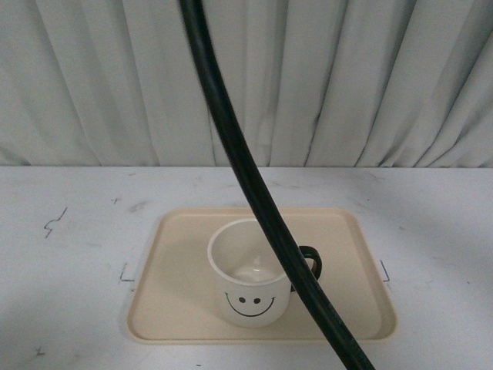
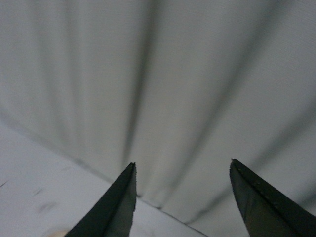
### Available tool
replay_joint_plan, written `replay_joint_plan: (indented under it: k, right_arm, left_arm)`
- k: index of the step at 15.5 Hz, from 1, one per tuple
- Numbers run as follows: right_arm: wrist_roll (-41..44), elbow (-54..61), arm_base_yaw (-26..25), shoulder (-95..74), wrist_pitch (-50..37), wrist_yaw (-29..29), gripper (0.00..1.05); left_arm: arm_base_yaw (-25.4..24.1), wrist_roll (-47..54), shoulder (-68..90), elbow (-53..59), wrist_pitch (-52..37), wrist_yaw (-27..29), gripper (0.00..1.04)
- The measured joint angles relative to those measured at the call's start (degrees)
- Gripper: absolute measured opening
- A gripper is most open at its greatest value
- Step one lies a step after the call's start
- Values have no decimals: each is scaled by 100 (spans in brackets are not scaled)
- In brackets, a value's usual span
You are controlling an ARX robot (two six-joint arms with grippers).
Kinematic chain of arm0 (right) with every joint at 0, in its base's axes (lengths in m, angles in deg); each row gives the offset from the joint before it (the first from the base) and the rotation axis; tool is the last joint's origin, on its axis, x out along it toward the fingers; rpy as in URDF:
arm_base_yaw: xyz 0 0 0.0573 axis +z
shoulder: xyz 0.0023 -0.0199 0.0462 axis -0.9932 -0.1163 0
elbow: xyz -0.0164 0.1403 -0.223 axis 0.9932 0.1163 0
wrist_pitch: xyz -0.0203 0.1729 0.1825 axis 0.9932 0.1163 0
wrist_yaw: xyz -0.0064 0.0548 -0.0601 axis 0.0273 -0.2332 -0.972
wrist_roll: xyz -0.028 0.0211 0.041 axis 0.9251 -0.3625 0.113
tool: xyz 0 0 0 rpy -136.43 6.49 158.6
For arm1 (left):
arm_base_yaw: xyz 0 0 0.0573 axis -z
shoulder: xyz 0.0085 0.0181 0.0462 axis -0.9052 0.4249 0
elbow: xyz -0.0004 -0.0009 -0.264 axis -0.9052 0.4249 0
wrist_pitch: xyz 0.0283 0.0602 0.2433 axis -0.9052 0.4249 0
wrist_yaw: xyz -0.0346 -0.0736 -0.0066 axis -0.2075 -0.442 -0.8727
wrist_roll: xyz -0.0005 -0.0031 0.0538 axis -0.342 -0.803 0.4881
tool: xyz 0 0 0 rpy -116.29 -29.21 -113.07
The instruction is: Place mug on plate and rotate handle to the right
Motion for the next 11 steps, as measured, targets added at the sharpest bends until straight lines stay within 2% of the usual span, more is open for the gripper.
replay_joint_plan:
  k: [1, 2, 3, 7, 11]
  right_arm:
    - [-461, 927, -225, 216, -938, -769, 46]
    - [-785, 1939, -531, 361, -1775, -1257, 35]
    - [-901, 2398, -682, 452, -2100, -1287, 30]
    - [-1032, 3167, -868, 726, -2601, -1255, 19]
    - [-1165, 4081, -977, 1622, -3217, -909, 2]
  left_arm:
    - [0, 0, 0, 0, -2, 2, 98]
    - [0, 0, 0, 0, -2, 0, 98]
    - [0, -2, 0, 0, -2, 0, 98]
    - [0, 0, 0, 0, -2, -7, 98]
    - [0, -2, 0, 0, -2, -4, 98]
